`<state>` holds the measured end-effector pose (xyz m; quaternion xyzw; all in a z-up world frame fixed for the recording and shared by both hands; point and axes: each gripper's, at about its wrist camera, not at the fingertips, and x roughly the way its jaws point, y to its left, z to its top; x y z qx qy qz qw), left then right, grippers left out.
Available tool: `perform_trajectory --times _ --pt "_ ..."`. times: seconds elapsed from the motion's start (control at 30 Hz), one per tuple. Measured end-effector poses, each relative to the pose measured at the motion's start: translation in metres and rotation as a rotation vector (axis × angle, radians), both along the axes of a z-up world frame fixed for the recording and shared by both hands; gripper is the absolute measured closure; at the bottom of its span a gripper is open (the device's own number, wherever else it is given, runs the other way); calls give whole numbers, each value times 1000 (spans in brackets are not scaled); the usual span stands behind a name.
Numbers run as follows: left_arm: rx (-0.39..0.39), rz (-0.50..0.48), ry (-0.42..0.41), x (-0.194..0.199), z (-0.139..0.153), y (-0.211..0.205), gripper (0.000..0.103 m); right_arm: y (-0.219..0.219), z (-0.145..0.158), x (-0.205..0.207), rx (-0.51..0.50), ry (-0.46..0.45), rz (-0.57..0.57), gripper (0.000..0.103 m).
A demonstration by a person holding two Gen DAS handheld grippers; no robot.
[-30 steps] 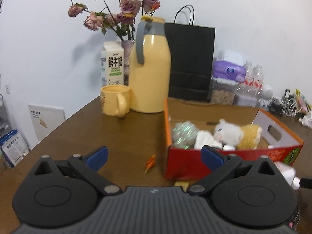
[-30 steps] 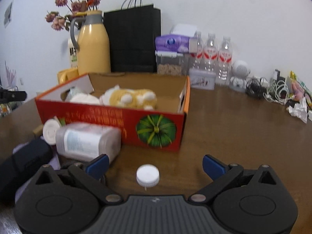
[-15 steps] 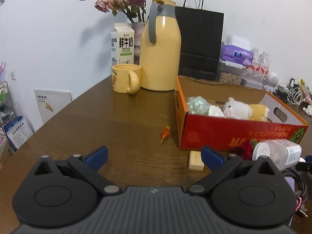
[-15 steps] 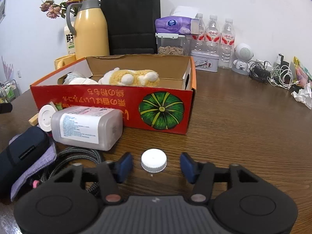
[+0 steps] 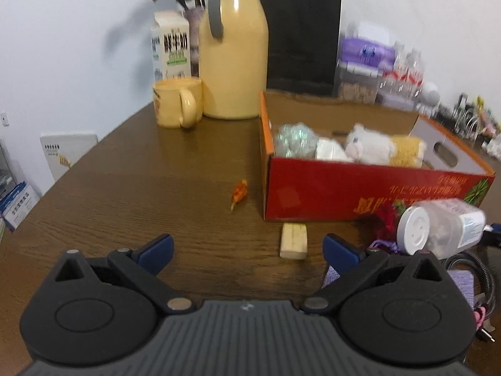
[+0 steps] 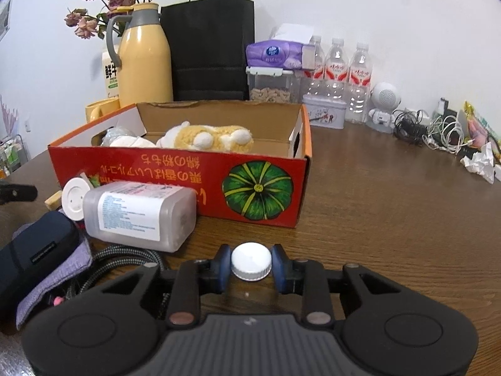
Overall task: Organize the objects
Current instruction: 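Grasp the white bottle cap with the right tool while the left tool grasps the wooden block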
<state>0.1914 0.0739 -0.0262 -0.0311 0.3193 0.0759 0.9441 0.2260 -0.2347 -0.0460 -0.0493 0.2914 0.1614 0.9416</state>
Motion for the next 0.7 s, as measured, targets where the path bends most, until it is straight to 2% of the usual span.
perform_trajectory --times 0.1,0.17,0.43,0.5,0.6,0.67,0.7 --pt "6 -6 25 8 -2 -6 1 0 2 -2 -2 -17 -9 76" --pt "7 -23 32 13 -3 -11 6 0 3 -3 -3 -26 -8 76" --pt "-7 -8 89 34 -12 -19 37 0 4 -5 -1 -41 -8 76" --pt "1 -9 91 37 -13 -20 42 0 4 -5 1 -40 -9 76" --pt "10 -9 81 37 -15 -23 44 0 4 -4 1 -39 -9 76" --pt "19 -18 71 36 -15 -24 49 -1 3 -4 3 -38 -12 76" --pt "19 -27 64 35 -15 -25 61 -1 3 -4 3 -38 -13 76"
